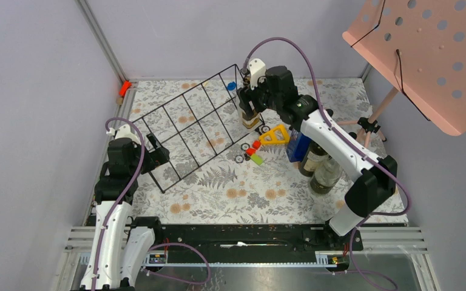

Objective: Take the wine bottle off the wine rack

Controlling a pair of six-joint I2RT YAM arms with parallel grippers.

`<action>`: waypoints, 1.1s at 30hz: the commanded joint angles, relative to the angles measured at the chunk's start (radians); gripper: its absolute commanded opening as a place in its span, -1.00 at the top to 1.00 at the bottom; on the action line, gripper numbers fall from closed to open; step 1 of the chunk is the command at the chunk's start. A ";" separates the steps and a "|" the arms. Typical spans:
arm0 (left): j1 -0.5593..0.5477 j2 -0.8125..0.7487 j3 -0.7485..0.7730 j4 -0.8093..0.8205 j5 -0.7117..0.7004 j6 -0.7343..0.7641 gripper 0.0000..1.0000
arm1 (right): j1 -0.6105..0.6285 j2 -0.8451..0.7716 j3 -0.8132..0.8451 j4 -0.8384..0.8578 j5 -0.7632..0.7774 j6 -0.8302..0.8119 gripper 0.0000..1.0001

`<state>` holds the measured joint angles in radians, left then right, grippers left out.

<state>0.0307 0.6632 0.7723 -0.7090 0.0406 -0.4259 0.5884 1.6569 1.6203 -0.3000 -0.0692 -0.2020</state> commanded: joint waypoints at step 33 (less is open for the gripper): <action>-0.001 0.022 0.010 0.042 -0.001 -0.005 -0.98 | 0.192 -0.703 -0.826 0.310 0.113 0.175 1.00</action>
<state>0.0307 0.6853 0.7723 -0.7090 0.0414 -0.4263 0.7685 1.0298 0.7887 -0.1513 -0.0372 0.0025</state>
